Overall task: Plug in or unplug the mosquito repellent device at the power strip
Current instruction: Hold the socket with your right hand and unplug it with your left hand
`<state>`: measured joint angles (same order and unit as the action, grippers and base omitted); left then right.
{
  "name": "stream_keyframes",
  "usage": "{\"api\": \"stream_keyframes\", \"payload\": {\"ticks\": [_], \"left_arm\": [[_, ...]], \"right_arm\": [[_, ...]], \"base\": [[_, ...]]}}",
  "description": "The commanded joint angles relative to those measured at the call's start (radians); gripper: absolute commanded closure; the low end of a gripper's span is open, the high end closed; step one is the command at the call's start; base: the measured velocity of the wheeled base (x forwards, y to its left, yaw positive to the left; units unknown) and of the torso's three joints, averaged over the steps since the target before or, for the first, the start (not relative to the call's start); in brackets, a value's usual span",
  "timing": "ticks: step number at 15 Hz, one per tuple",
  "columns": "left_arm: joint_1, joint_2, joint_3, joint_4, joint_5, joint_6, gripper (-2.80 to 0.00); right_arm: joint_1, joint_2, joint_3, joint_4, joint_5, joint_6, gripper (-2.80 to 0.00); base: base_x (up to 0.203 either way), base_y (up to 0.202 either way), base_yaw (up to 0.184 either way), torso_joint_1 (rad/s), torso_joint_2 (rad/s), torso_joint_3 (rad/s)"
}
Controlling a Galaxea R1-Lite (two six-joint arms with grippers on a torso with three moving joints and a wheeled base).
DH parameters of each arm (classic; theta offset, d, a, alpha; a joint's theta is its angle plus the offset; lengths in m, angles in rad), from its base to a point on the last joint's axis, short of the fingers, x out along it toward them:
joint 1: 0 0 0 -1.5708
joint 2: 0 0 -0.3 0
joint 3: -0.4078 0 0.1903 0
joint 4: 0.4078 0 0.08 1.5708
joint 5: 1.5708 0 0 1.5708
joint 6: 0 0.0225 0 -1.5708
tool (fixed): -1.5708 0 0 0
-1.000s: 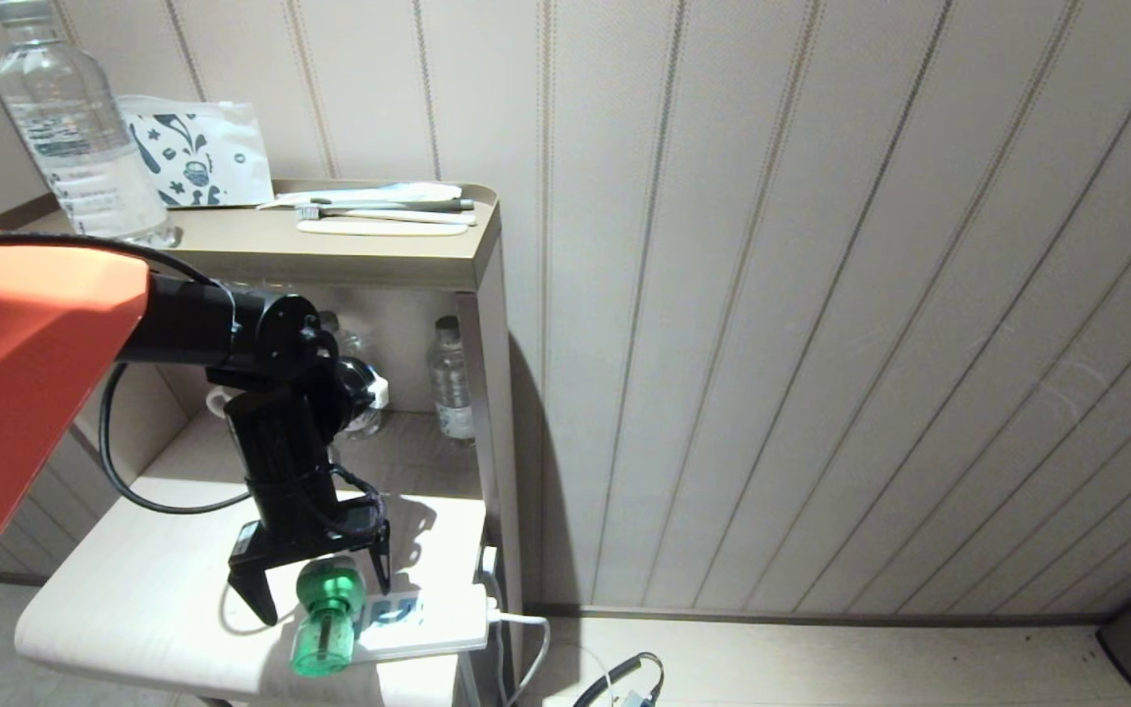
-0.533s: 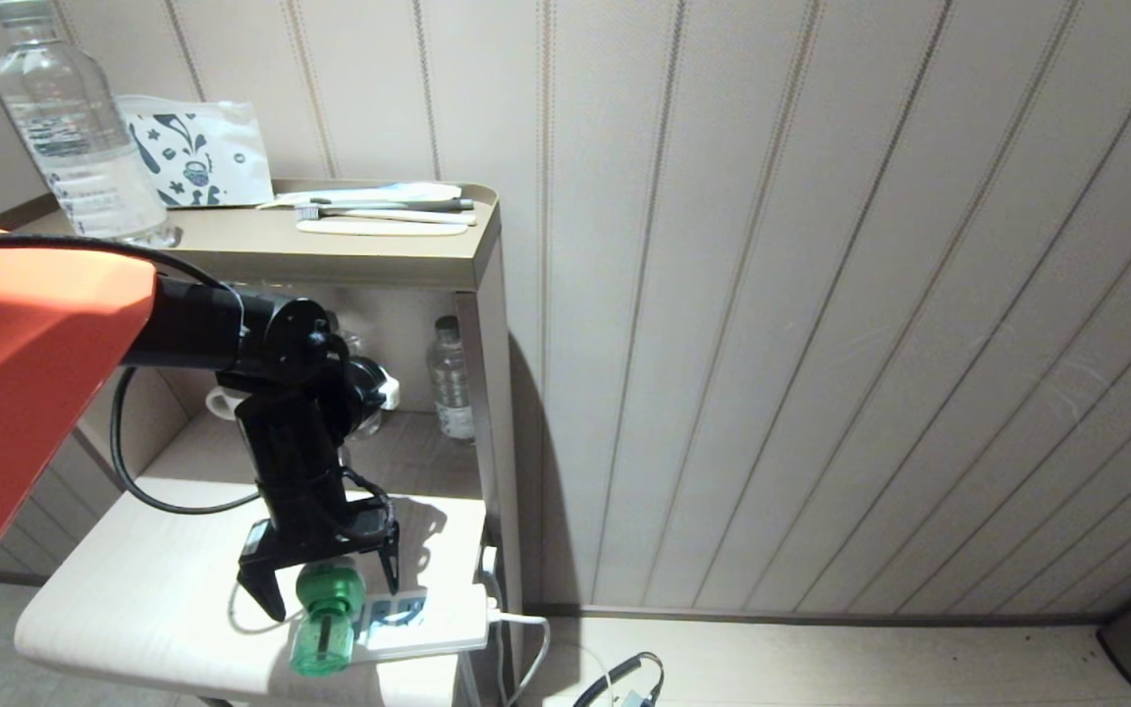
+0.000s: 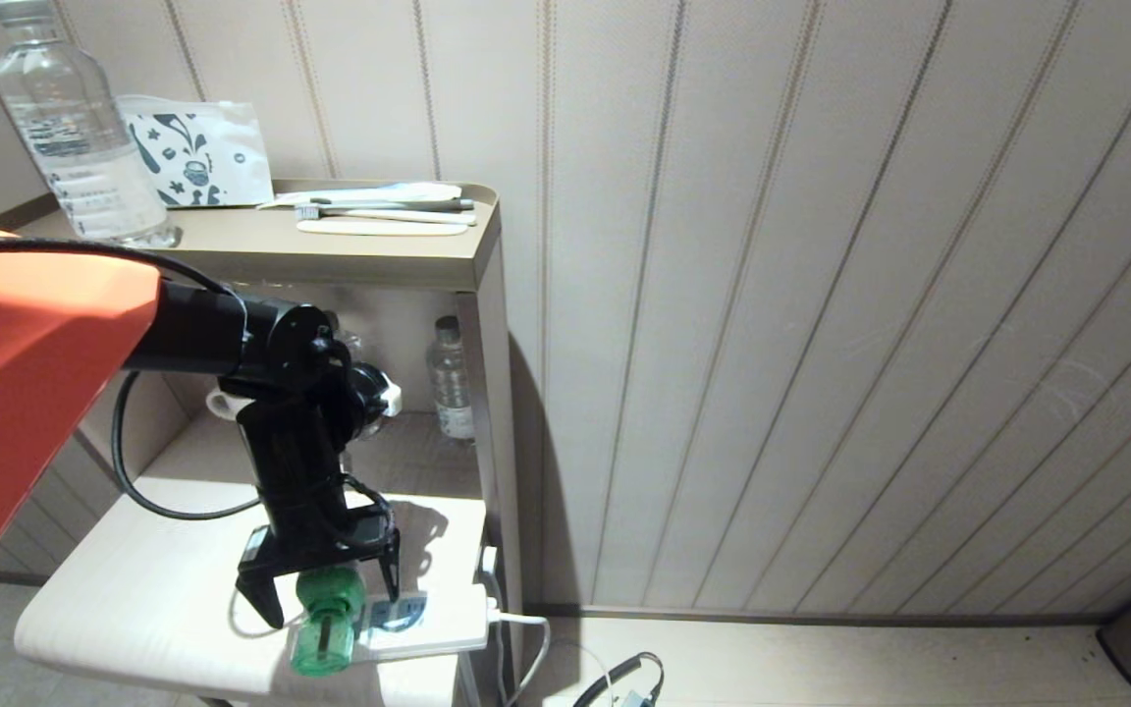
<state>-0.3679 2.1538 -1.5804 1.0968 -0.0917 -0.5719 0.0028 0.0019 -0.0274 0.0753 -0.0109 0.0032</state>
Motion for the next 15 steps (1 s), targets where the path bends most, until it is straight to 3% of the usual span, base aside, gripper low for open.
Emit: {"api": "stream_keyframes", "payload": {"ticks": [1,14,15], "left_arm": [[-0.003,-0.005,0.005,0.008,-0.002,-0.004,-2.80],[-0.014,-0.025,0.018,-0.007,0.003,-0.005,-2.80],[-0.016,-0.025,0.019,-0.006,0.003,-0.005,0.00]], "right_arm": [[0.000,0.000,0.000,0.000,0.000,0.000,0.00],[0.000,0.000,0.000,0.000,0.000,0.000,0.00],[0.000,0.000,0.000,0.000,0.000,0.000,0.00]], "base": [[0.000,0.000,0.000,0.000,0.00,0.000],[0.000,0.000,0.000,0.000,0.00,0.000],[0.000,0.000,0.000,0.000,0.00,0.000]]}}
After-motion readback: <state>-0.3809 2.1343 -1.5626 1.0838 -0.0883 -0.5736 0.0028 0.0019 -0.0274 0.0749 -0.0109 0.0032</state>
